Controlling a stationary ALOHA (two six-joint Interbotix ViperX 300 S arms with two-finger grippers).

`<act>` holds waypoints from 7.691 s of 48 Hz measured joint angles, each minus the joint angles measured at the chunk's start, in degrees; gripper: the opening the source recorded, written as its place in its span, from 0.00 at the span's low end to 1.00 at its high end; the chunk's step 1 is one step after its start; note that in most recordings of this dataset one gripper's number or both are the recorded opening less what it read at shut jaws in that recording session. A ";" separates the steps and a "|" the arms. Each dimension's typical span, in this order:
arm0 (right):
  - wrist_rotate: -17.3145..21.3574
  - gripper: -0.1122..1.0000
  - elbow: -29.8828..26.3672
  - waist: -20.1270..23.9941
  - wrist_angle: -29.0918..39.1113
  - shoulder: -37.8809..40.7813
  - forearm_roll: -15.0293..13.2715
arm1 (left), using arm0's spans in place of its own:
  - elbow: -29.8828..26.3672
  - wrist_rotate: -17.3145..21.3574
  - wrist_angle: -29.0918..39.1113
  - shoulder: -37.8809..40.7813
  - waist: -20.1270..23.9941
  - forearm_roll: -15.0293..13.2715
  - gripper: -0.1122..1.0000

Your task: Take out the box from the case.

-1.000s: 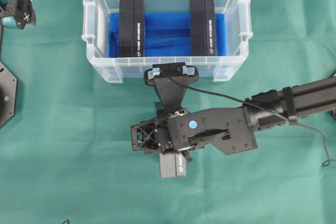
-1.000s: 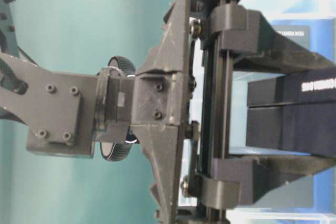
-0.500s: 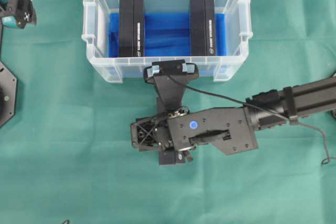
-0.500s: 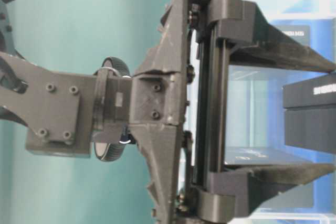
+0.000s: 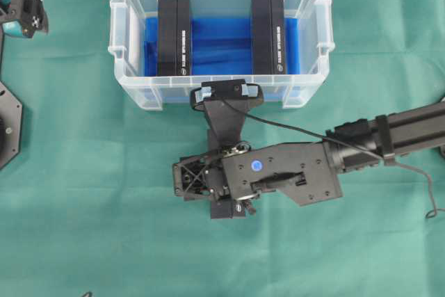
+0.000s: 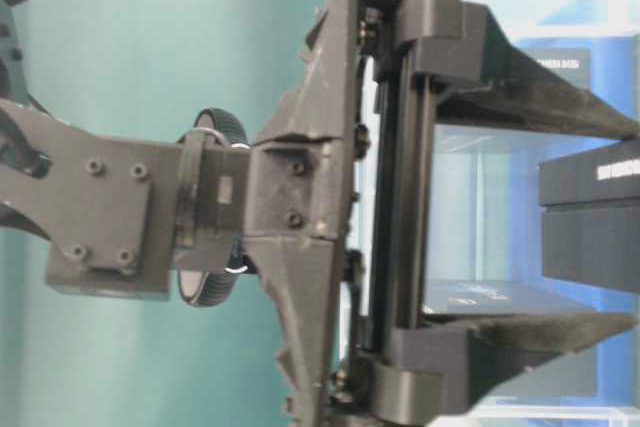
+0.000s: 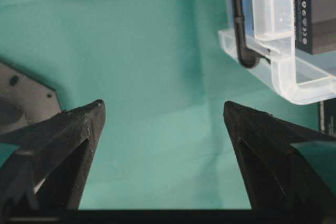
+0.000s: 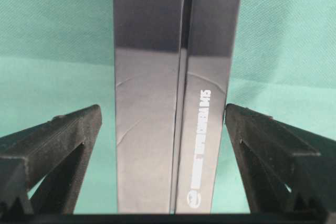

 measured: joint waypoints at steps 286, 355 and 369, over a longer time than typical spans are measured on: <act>-37.00 0.92 39.02 -35.60 0.35 -47.11 -0.44 | -19.16 -4.22 -5.71 24.79 -5.10 -0.35 0.94; -37.79 0.93 39.02 -35.68 -0.18 -47.11 -0.44 | -31.46 -9.32 -2.29 36.74 -8.79 0.53 0.93; -37.71 0.92 39.02 -35.68 -0.18 -47.11 -0.44 | -31.46 -9.32 -2.20 36.74 -8.70 0.44 0.93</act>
